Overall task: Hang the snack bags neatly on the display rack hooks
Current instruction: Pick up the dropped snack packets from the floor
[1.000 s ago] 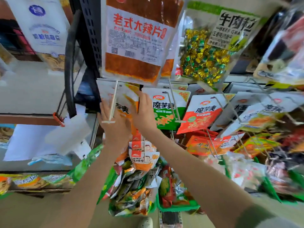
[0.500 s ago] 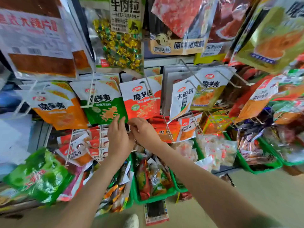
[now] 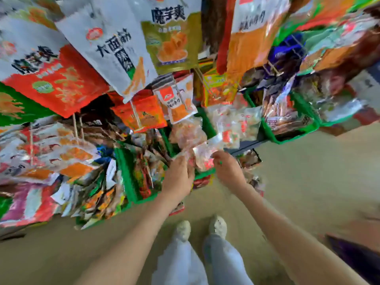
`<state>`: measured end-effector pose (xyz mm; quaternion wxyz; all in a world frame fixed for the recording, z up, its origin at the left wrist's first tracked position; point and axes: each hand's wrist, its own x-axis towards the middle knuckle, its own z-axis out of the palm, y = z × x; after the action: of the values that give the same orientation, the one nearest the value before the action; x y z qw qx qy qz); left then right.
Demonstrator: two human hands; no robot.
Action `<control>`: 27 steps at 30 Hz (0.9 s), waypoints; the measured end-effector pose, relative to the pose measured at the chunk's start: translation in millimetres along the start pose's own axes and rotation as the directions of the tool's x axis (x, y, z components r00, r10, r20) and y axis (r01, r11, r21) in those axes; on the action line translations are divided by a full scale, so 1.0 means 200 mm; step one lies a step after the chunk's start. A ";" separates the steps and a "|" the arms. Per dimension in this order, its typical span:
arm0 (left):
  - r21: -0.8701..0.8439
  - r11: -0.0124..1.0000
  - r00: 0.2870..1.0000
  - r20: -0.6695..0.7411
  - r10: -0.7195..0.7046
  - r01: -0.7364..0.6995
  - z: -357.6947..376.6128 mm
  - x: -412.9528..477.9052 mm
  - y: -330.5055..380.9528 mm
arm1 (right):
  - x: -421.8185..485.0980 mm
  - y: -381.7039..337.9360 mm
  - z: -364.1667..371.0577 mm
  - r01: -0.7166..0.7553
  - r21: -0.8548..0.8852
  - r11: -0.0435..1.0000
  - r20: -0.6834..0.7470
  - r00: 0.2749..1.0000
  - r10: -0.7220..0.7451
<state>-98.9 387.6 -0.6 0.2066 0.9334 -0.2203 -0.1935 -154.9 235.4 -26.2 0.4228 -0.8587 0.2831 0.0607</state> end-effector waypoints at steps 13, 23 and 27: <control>0.097 0.977 0.873 0.472 0.124 -0.191 1.84 0.51 -0.30 | 0.12 1.82 0.78 -0.516 0.155 0.843 -0.146 0.832 0.536; 0.111 0.962 0.815 0.560 0.147 -0.250 2.90 0.86 -0.50 | 0.68 2.80 1.31 -0.673 0.502 0.543 -0.158 0.546 0.823; 0.087 0.961 0.800 0.576 0.167 -0.263 3.07 0.93 -0.54 | 0.91 3.05 1.38 -0.649 0.682 0.338 -0.143 0.336 0.931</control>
<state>-187.8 200.4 -617.4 0.0762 0.8171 -0.3911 -0.4166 -294.7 72.2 -685.6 0.4474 -0.4238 0.7864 -0.0411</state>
